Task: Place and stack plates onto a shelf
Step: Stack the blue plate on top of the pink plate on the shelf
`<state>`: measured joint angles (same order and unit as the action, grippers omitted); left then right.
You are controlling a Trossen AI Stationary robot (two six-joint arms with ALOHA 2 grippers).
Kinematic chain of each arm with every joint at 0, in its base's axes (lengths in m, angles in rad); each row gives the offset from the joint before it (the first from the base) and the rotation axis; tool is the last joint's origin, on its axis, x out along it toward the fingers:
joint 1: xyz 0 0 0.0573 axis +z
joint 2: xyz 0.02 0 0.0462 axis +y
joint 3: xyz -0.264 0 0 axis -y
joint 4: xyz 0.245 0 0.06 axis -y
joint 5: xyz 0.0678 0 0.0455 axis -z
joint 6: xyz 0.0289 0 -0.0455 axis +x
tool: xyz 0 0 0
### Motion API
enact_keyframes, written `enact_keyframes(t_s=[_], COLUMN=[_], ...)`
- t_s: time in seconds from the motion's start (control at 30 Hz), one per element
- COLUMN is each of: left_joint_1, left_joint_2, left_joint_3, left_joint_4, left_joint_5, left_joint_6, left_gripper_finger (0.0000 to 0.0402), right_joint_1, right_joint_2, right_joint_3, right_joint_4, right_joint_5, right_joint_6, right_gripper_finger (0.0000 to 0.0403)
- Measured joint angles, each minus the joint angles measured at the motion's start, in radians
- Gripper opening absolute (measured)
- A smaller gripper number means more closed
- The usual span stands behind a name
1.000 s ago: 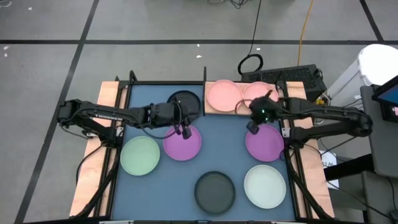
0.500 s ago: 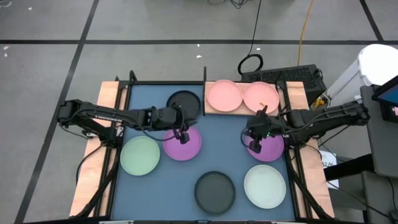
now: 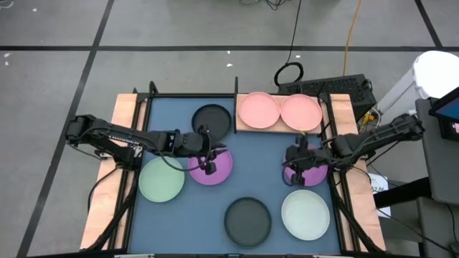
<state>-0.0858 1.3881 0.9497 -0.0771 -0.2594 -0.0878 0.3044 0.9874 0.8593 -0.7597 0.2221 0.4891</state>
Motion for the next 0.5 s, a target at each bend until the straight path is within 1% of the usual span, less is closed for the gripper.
enact_keyframes(t_s=[0.13, 0.37, 0.5], left_joint_1=[0.000, 0.000, 0.000], left_joint_2=[0.000, 0.000, 0.000], left_joint_3=[0.000, 0.000, 0.000], left_joint_4=[0.000, 0.009, 0.007], left_joint_5=[0.000, -0.001, -0.001], left_joint_6=[0.011, 0.026, 0.030], left_gripper_finger=[0.0072, 0.0072, 0.0072], right_joint_1=[0.000, 0.000, 0.003], right_joint_2=[0.000, 0.000, 0.000], right_joint_3=[-0.020, -0.063, -0.068], right_joint_4=[0.004, 0.069, 0.076], right_joint_5=[-0.039, -0.045, -0.076], right_joint_6=[0.045, 0.096, 0.130], right_gripper_finger=[0.0000, 0.0005, 0.0014])
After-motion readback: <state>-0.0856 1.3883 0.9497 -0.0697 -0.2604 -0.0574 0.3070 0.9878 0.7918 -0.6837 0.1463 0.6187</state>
